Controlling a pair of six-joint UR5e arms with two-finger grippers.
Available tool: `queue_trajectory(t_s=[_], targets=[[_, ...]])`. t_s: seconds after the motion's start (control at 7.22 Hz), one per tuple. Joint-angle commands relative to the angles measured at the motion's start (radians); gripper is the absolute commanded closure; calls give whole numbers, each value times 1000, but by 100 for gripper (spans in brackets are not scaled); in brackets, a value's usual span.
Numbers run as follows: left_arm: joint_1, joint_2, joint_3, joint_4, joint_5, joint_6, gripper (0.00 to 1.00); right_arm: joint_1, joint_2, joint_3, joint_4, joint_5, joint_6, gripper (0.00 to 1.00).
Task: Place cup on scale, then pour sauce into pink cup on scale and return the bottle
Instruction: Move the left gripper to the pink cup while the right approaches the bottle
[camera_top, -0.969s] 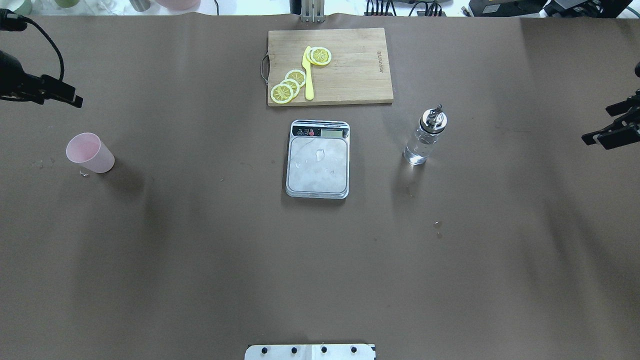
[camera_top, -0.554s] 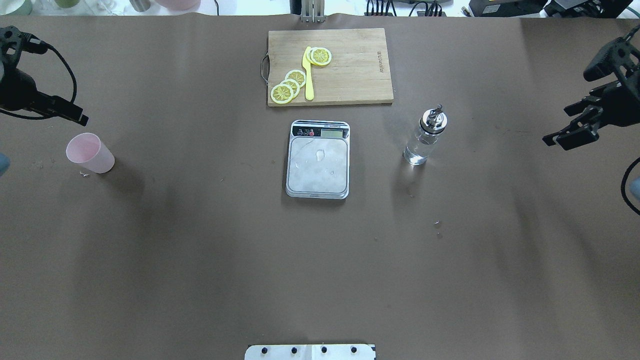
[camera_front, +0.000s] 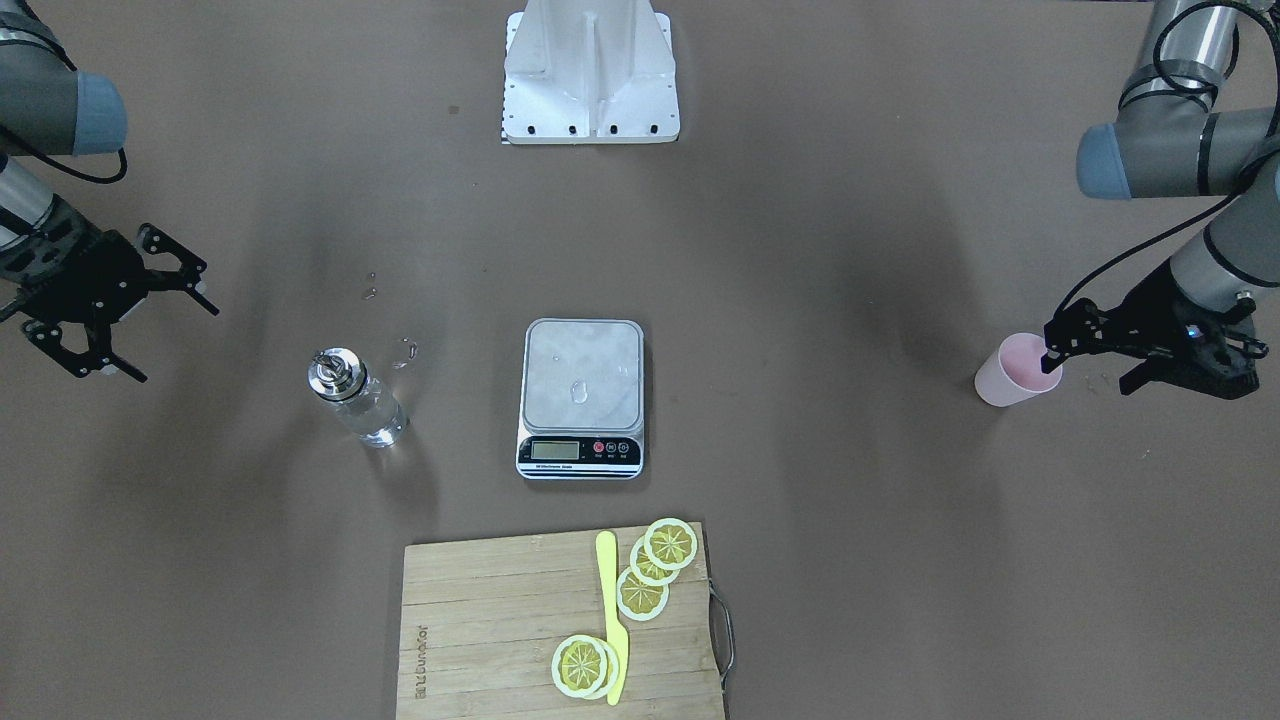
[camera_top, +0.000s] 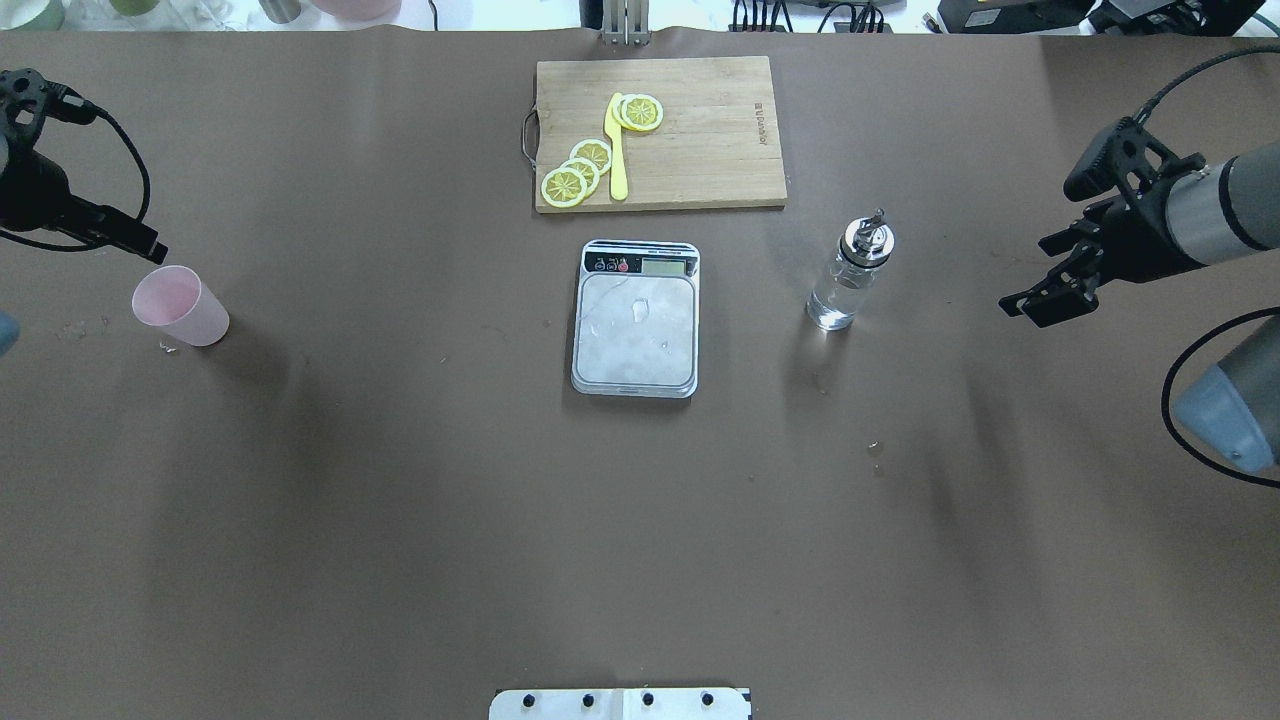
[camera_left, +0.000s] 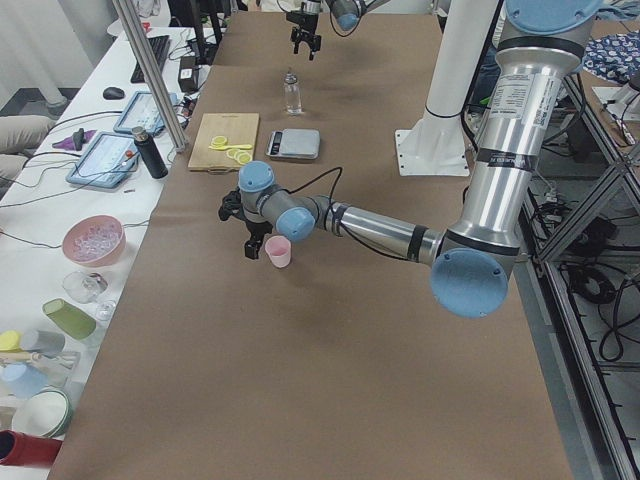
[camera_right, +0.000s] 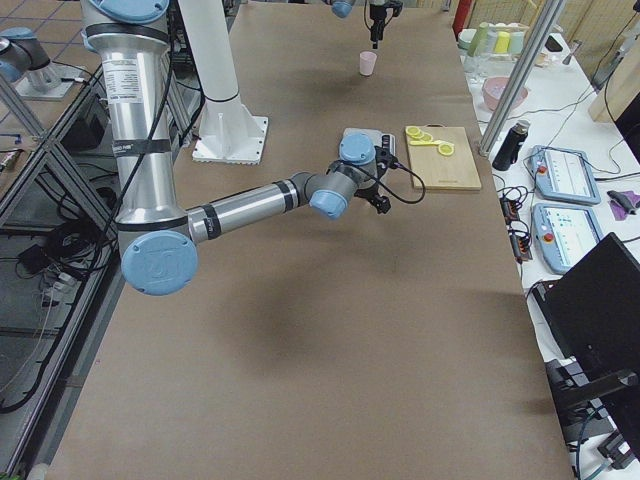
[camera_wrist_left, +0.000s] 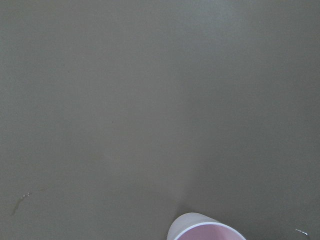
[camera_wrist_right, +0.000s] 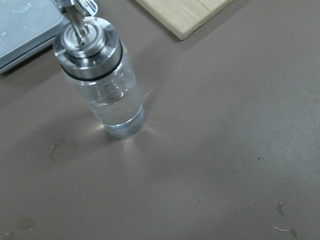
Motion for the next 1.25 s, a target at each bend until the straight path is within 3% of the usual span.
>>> queue_trajectory(t_s=[0.0, 1.11], targets=[[3, 3, 26, 2, 29, 47, 3, -51, 16, -19, 23, -39, 17, 0], [20, -4, 41, 1, 30, 48, 3, -161, 68, -21, 23, -124, 78, 0]])
